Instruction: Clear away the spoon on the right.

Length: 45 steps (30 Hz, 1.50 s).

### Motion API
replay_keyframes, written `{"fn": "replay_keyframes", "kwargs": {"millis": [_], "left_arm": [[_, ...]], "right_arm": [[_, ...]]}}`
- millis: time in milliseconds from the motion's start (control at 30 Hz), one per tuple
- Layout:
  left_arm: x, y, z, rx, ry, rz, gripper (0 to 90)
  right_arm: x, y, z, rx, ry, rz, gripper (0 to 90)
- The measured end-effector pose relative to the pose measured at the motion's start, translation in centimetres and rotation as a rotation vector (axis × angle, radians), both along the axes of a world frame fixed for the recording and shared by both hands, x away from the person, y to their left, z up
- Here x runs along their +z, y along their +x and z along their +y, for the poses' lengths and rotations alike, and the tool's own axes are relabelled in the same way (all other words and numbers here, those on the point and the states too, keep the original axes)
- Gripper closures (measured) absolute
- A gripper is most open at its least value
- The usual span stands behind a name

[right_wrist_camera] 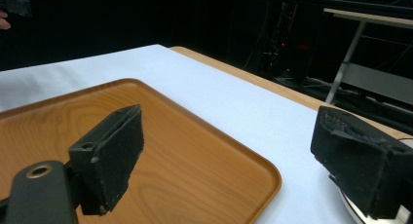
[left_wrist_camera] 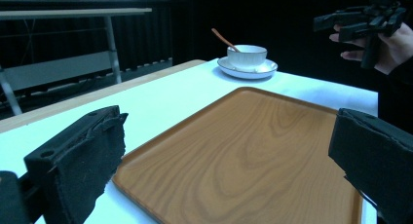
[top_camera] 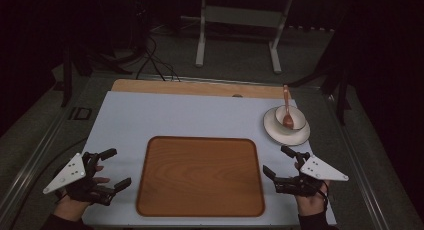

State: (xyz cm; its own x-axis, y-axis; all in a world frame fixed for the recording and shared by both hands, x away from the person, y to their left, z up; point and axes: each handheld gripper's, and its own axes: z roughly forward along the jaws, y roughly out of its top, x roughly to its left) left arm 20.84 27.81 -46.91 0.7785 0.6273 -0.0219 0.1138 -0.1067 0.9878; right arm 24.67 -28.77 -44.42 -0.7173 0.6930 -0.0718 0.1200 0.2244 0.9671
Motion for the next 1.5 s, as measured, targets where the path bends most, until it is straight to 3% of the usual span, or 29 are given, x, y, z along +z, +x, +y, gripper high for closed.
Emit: {"fn": "replay_keyframes", "kwargs": {"millis": [133,333,600,867,1033,1233,1500], "left_arm": [[0.0,-0.1,0.0,0.000,-0.010,0.004,0.0],[0.1,-0.1,-0.2,-0.009,0.001,0.009,0.0],[0.0,-0.1,0.0,-0.003,0.009,0.014,0.0],[0.1,-0.1,-0.2,-0.002,0.014,0.009,0.0],[0.1,-0.2,-0.3,-0.005,0.015,0.010,0.0],[0.1,-0.2,-0.3,-0.007,0.025,0.010,0.0],[0.0,-0.2,-0.4,-0.009,0.025,0.011,0.0]], "right_arm": [[0.0,0.0,-0.1,-0.006,-0.001,-0.004,11.8],[0.4,-0.3,0.1,0.005,-0.004,0.041,11.6],[0.9,-0.4,0.2,0.024,0.006,0.036,11.3],[2.4,-0.8,0.7,0.059,0.006,0.044,10.5],[3.6,-1.1,1.3,0.080,-0.017,0.009,10.3],[4.5,-0.8,1.4,0.085,-0.017,-0.002,10.2],[6.3,0.4,1.6,0.069,-0.018,-0.030,9.5]]}}
